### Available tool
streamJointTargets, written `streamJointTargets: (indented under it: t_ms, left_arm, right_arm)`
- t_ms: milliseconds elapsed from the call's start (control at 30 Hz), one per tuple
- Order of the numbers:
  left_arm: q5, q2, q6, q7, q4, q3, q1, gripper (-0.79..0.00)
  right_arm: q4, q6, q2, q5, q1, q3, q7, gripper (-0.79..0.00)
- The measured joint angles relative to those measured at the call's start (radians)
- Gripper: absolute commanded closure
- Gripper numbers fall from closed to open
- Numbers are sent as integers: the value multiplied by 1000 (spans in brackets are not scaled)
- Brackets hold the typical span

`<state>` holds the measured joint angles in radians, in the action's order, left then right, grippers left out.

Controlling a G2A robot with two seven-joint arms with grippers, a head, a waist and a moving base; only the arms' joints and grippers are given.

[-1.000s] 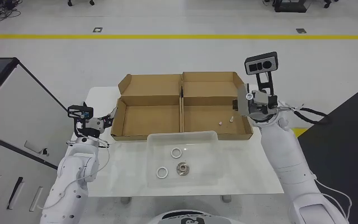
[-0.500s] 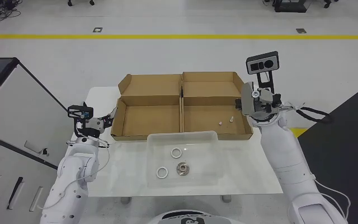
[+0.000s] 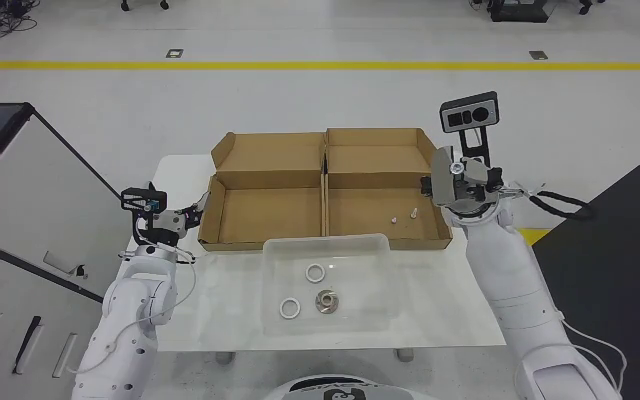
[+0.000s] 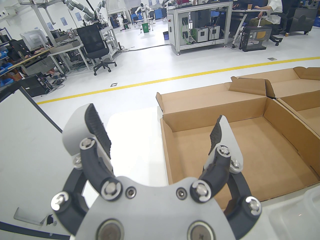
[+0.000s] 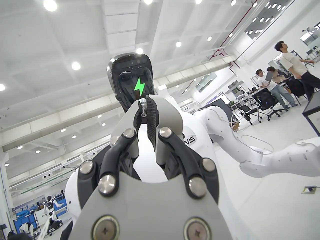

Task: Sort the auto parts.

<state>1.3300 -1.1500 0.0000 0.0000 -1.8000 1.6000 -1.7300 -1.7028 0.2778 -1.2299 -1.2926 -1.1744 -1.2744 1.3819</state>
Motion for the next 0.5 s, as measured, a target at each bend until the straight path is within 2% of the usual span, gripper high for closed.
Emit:
streamJointTargets:
  t_ms: [133, 233, 500]
  left_arm:
    - [0, 0, 0, 0, 0, 0, 0, -785]
    - [0, 0, 0, 0, 0, 0, 0, -785]
    - [0, 0, 0, 0, 0, 0, 0, -785]
  right_arm:
    - [-2, -1, 0, 2, -1, 0, -2, 0]
    - [-16, -18, 5, 70, -9, -19, -30, 0]
    - [5, -115, 53, 441, 0, -203, 7, 0]
